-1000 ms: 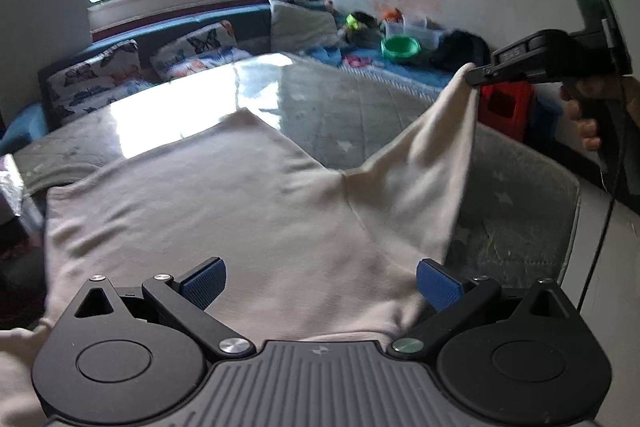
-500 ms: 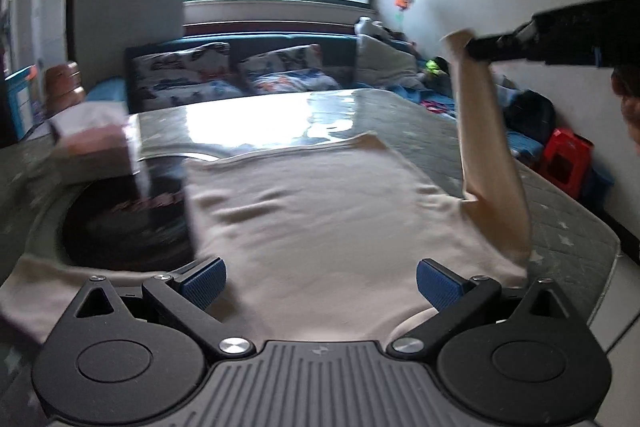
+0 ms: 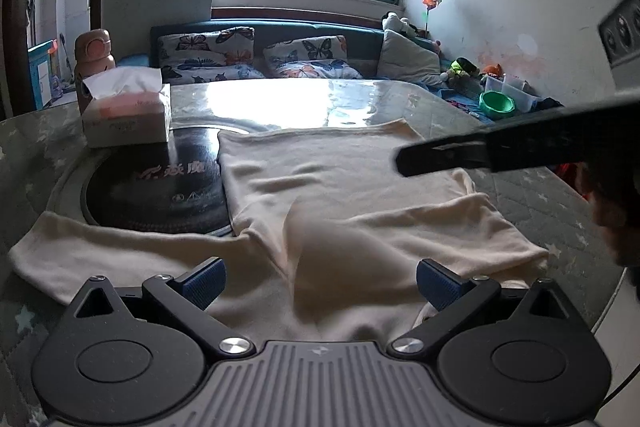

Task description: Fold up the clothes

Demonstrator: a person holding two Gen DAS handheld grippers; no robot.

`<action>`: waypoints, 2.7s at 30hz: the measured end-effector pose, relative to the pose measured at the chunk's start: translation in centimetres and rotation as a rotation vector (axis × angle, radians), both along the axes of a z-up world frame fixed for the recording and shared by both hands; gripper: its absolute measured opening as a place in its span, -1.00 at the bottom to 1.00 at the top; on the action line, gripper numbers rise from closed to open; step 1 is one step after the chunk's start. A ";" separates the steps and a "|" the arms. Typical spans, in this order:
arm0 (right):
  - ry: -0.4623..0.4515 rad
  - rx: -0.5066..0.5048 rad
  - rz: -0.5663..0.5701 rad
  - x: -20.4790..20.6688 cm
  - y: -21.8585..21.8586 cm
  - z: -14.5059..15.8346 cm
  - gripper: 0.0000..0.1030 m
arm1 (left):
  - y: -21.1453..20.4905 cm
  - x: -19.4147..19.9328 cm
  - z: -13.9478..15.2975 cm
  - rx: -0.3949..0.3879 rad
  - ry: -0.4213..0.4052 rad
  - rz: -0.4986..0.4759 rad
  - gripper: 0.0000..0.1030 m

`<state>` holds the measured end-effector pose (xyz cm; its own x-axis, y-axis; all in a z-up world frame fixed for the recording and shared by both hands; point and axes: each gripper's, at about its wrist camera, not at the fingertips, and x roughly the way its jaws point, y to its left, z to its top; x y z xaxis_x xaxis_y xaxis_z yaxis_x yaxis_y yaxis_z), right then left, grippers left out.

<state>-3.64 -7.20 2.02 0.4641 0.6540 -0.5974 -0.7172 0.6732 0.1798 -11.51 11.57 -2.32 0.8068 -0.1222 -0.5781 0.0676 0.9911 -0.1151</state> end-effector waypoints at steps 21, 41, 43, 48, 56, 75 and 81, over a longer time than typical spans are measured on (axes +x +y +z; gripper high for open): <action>-0.018 -0.197 -0.123 2.7 -6.5 -4.0 -0.74 | -2.9 2.6 -1.4 -0.061 0.053 -0.118 0.79; -0.054 -0.253 0.205 -1.2 3.4 -5.6 -0.70 | 6.8 -1.4 0.0 -0.026 0.059 0.261 0.78; -0.058 -0.237 0.223 -1.5 3.9 -5.2 -0.70 | 8.2 -1.4 0.1 -0.008 0.054 0.342 0.78; -0.056 -0.231 0.250 -2.0 5.0 -5.2 -0.69 | 11.3 -0.8 -0.4 0.027 0.075 0.528 0.76; -0.058 -0.207 0.226 -2.1 3.6 -4.3 -0.57 | 14.9 0.8 -1.8 -0.037 0.142 0.703 0.50; -0.071 -0.141 0.082 -1.3 -1.0 -2.8 -0.45 | 9.6 0.4 3.3 -0.232 -0.066 0.397 -0.89; -0.064 -0.118 0.009 -0.6 -3.0 -2.0 -0.45 | 3.8 0.8 6.0 -0.323 -0.132 0.086 -0.89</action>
<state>-4.25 -10.19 -0.01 0.4979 0.5851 -0.6401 -0.7308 0.6805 0.0535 -10.72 15.42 3.65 0.8873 -0.2101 -0.4106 0.0211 0.9078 -0.4189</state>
